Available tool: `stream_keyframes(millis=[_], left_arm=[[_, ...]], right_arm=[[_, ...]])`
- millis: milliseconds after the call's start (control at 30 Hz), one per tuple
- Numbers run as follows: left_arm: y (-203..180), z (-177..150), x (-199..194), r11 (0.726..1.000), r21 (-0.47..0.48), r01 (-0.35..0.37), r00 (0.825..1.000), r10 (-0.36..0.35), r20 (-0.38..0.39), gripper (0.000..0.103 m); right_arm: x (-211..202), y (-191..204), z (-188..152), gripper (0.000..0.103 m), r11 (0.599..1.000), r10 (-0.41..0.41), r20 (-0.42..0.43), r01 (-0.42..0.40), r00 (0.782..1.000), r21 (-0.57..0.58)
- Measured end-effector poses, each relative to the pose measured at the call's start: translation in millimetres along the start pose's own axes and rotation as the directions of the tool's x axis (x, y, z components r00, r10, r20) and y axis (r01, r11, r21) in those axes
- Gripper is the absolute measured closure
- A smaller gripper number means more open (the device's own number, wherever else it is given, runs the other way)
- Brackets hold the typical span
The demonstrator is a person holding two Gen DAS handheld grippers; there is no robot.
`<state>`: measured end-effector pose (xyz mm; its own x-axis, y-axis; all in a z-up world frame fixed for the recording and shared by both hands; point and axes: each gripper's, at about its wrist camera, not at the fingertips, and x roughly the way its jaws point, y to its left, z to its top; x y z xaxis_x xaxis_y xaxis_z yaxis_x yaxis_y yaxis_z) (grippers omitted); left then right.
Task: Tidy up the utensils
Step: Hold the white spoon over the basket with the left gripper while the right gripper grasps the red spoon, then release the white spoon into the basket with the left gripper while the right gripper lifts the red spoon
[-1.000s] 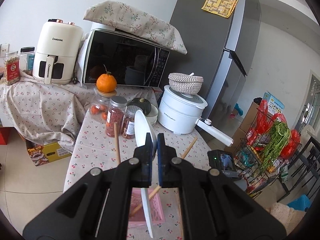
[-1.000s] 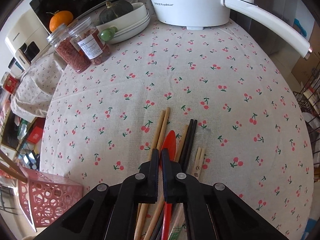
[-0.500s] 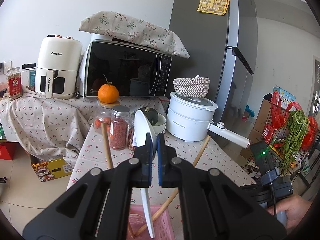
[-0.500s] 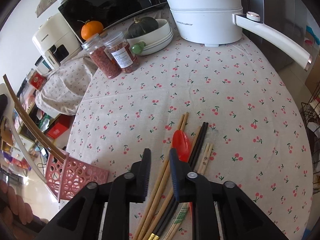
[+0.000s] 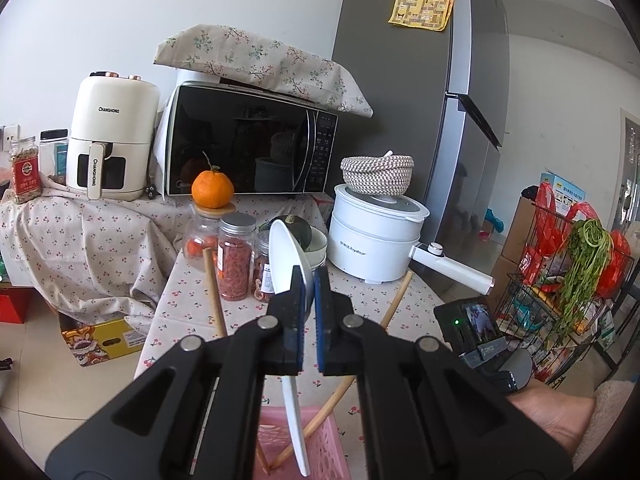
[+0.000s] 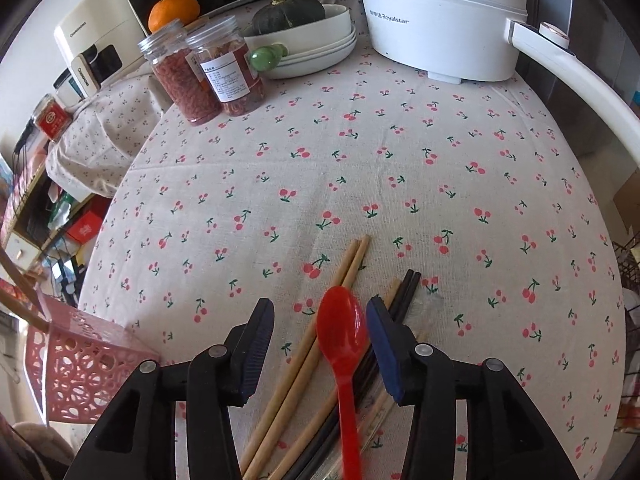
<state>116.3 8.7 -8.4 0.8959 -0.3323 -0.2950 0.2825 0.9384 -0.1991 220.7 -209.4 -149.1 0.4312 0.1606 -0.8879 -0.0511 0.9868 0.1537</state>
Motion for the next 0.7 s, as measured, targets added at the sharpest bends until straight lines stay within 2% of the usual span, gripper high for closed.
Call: stream_keyframes(millis=[67,133,367,533,700], left_arm=[[0,-1,1,1.000,0.002,0.001,1.000,-0.001,0.004,0.098],[-1,-3,0,1.000,0.011,-0.001,1.000,0.001,0.011,0.098],[2,-7,5,0.999,0.023,-0.027,0.999,0.026,0.037,0.098],[3,-11,9,0.998,0.037,-0.044,0.998,0.042,0.053,0.098],[3,-20,15,0.997,0.048,-0.064,0.997,0.062,0.035,0.098]], right_arm=[[5,-4,0,0.061,1.000,-0.010,-0.009,0.010,1.000,0.003],[7,-8,-1,0.077,1.000,-0.017,-0.009,0.017,1.000,0.006],[-6,-16,-5,0.077,0.998,0.025,0.020,-0.026,0.999,0.050],[-36,-13,-9,0.077,0.997,0.047,0.099,-0.053,0.994,0.052],[-70,-3,-18,0.077,0.997,0.069,0.187,-0.075,0.980,0.027]])
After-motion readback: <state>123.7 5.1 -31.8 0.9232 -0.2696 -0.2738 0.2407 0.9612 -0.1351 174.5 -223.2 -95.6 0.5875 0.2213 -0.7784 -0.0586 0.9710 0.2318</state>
